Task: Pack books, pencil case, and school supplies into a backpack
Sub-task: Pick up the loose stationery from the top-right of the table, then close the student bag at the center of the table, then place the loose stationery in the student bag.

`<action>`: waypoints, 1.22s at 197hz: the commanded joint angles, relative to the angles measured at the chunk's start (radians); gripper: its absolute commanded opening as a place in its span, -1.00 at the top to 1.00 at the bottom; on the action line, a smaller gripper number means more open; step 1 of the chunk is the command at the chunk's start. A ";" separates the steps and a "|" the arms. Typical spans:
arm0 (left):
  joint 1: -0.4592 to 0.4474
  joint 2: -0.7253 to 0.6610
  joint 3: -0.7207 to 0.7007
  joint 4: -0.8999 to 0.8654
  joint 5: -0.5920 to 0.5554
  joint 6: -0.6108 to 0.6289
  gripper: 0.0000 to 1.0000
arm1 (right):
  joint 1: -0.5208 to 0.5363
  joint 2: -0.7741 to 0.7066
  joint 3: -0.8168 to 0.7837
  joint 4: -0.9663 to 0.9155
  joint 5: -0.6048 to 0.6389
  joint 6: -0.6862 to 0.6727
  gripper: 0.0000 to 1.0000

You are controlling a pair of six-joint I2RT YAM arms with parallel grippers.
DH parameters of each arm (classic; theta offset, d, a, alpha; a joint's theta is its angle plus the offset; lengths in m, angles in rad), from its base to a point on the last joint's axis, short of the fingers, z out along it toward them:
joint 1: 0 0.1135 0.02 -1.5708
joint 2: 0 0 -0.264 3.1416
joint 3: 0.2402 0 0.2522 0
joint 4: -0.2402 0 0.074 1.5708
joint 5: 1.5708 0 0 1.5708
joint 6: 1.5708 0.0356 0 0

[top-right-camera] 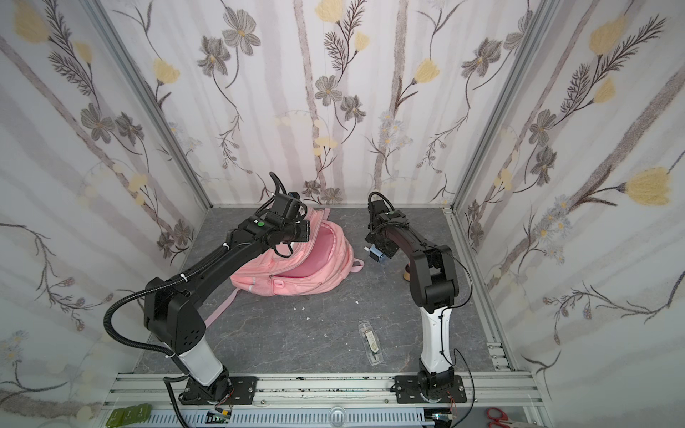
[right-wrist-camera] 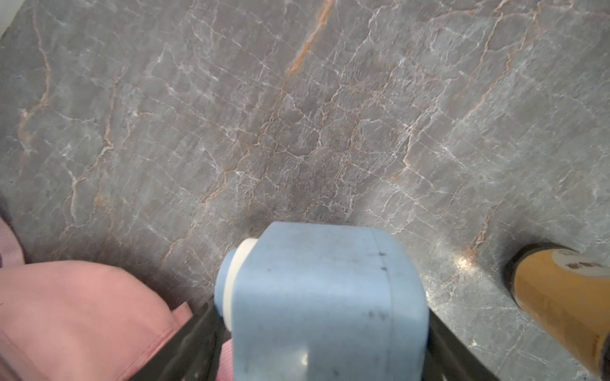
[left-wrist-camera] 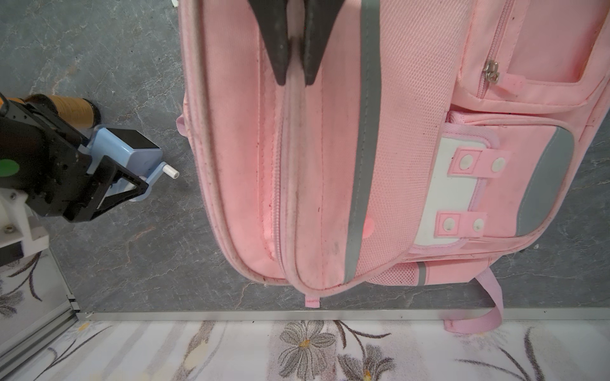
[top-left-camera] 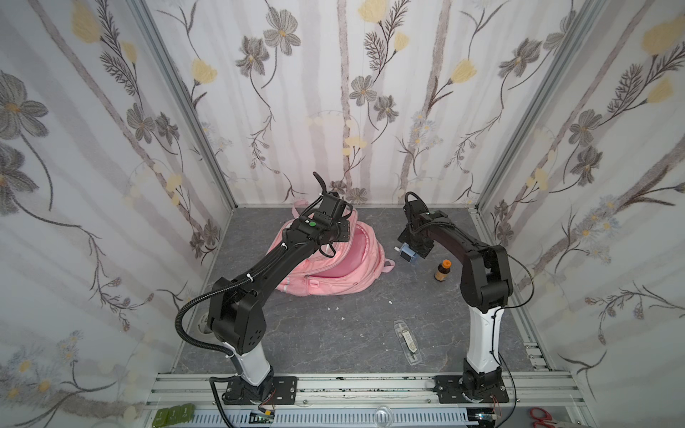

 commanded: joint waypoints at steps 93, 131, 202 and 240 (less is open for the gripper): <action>0.001 -0.045 -0.070 0.141 0.026 -0.059 1.00 | 0.088 -0.211 -0.038 0.130 -0.261 -0.174 -0.31; 0.001 -0.061 -0.079 0.165 0.020 -0.067 1.00 | 0.130 -0.243 -0.043 0.156 -0.400 -0.162 -0.32; -0.006 -0.094 -0.111 0.285 0.029 -0.128 1.00 | 0.214 -0.165 -0.033 0.297 -0.610 -0.056 -0.35; -0.015 -0.090 -0.095 0.265 0.040 -0.152 1.00 | 0.219 -0.076 -0.008 0.366 -0.681 0.012 -0.38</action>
